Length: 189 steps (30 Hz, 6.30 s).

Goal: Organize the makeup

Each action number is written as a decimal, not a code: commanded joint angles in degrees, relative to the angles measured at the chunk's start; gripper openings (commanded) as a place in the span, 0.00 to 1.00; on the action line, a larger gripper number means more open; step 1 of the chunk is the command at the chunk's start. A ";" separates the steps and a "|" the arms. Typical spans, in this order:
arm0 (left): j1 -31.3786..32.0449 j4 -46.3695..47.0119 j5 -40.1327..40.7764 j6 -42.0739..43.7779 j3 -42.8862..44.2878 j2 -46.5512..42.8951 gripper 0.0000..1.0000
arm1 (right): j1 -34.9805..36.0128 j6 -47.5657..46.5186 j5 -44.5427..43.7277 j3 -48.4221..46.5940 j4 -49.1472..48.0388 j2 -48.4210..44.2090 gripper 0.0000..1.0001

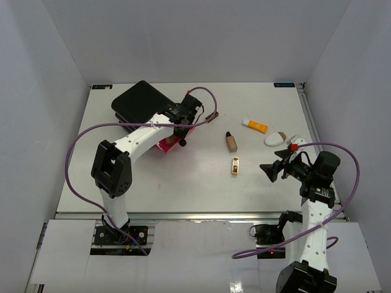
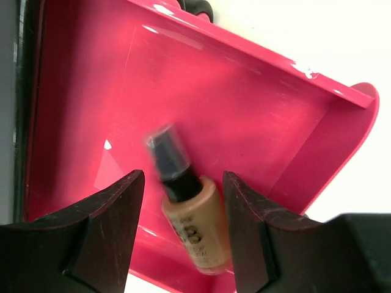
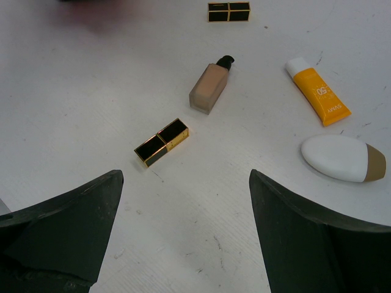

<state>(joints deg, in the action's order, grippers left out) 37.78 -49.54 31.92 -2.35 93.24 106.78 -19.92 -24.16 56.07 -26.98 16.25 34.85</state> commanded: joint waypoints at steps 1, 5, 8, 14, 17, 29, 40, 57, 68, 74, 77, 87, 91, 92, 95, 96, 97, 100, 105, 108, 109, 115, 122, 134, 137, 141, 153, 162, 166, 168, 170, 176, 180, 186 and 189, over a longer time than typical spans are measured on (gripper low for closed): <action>-0.36 -0.01 0.27 0.24 2.98 -0.54 0.67 | -0.29 0.52 0.62 -2.37 -0.76 -0.15 0.90; -0.34 0.05 0.16 0.24 3.57 -0.36 0.67 | -0.29 0.52 0.62 -2.37 -0.77 -0.13 0.90; -0.34 -0.03 0.14 0.05 4.95 -0.81 0.67 | -0.29 0.43 0.62 -2.37 -0.78 -0.13 0.90; 0.26 1.14 -4.87 -1.56 8.56 -5.13 0.67 | -0.34 0.29 0.67 -2.29 -0.69 -0.05 0.90; 0.50 2.86 -12.48 -3.13 8.18 -8.72 0.71 | -0.29 0.22 0.74 -2.24 -0.69 -0.01 0.90; 0.07 27.58 -30.95 -8.58 -28.66 -41.63 0.84 | 2.55 -0.72 0.19 -6.09 2.28 6.75 0.90; -0.55 33.92 -21.56 -8.36 -50.70 -68.11 0.85 | 30.82 7.08 -29.23 -24.37 6.10 33.46 0.92; -0.51 35.51 -16.07 -8.23 -54.19 -75.44 0.85 | 43.53 20.06 -54.72 -44.17 4.84 64.94 0.93; -0.51 35.57 -16.08 -8.27 -54.22 -76.09 0.85 | 43.55 19.29 -54.12 -47.99 5.08 72.99 0.82; -0.51 35.48 -15.83 -8.19 -54.22 -76.20 0.85 | 43.56 18.33 -53.55 -49.74 6.07 75.59 0.62; -0.51 35.56 -15.67 -8.11 -54.22 -76.28 0.85 | 43.48 17.28 -53.89 -49.29 5.98 74.78 0.48; -0.51 35.74 -15.90 -7.99 -54.39 -76.43 0.85 | 43.51 0.56 -45.99 -44.73 5.14 58.89 0.11; -0.51 35.83 -15.65 -7.93 -54.30 -76.39 0.85 | 43.95 -6.96 -37.62 -46.56 5.40 51.79 0.09; -0.53 35.82 -15.53 -7.93 -54.32 -76.48 0.85 | 44.29 -7.82 -36.03 -48.12 5.52 51.40 0.09; -0.60 35.74 -14.93 -7.88 -54.39 -76.75 0.85 | 46.44 -7.79 -34.25 -55.01 6.72 53.13 0.10; -0.60 35.72 -14.75 -7.83 -54.39 -76.78 0.85 | 47.34 -7.19 -33.94 -57.52 6.86 54.26 0.11; -0.60 35.67 -14.64 -7.78 -54.39 -76.67 0.85 | 48.80 -6.21 -33.66 -59.81 6.86 56.25 0.12; -0.60 35.65 -14.30 -7.60 -54.39 -76.55 0.85 | 51.46 -2.43 -32.45 -66.86 6.86 61.79 0.12; -0.60 35.57 -13.62 -7.49 -54.40 -76.73 0.85 | 56.10 3.31 -32.17 -76.65 6.84 70.58 0.13; -0.60 35.62 -13.26 -7.41 -54.53 -76.97 0.85 | 57.47 5.42 -32.24 -79.30 6.32 74.19 0.13; -0.60 35.57 -13.21 -7.41 -54.49 -77.06 0.85 | 57.83 6.27 -32.33 -79.88 6.18 75.04 0.13; -0.60 35.57 -13.49 -7.23 -54.57 -77.27 0.85 | 59.55 7.49 -34.82 -83.52 5.36 80.14 0.15; -0.60 35.57 -13.69 -7.18 -54.57 -77.51 0.86 | 60.67 8.28 -37.22 -83.91 4.92 83.35 0.21; -0.60 35.71 -13.55 -7.03 -54.74 -77.43 0.86 | 61.38 8.23 -39.84 -82.27 4.49 82.81 0.61; -0.60 36.17 -14.20 -6.62 -55.05 -77.56 0.86 | 61.58 7.82 -39.86 -81.83 4.58 81.36 0.70; -0.60 37.24 -17.54 -5.41 -55.76 -77.58 0.86 | 61.54 6.05 -39.55 -80.23 4.94 77.40 0.73; -0.25 41.10 -47.36 -4.24 -53.72 -60.52 0.67 | 41.01 -13.13 2.13 -41.18 7.83 38.78 0.58; 14.79 30.49 -23.00 -0.85 -36.63 -29.89 0.52 | 17.92 1.79 18.34 -6.10 -23.05 8.93 0.44; 16.90 26.62 -10.65 2.69 -30.49 -19.32 0.46 | 12.46 10.96 19.20 -4.11 -30.21 6.12 0.35; 16.98 25.95 -5.95 4.96 -28.43 -15.19 0.44 | 11.84 11.67 18.71 -3.36 -30.88 5.86 0.34; 16.98 25.22 -2.69 6.59 -25.92 -11.05 0.42 | 11.67 11.60 18.47 -3.59 -30.16 6.18 0.34; 16.77 24.03 6.24 12.07 -20.69 -3.59 0.40 | 11.40 9.48 15.92 -4.24 -27.25 6.83 0.36; 15.32 24.78 7.79 13.46 -19.38 -1.38 0.44 | 11.22 9.09 15.34 -4.00 -26.89 6.42 0.36; 12.70 26.16 10.32 14.82 -18.06 -1.52 0.59 | 11.00 9.00 14.95 -3.74 -26.89 6.28 0.37; 11.67 26.46 11.35 15.23 -17.48 -2.49 0.68 | 10.86 8.96 14.65 -3.68 -26.89 6.58 0.38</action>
<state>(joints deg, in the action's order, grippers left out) 51.83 -24.75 37.23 10.95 72.76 106.78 -8.63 -15.03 71.04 -30.92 -9.58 41.60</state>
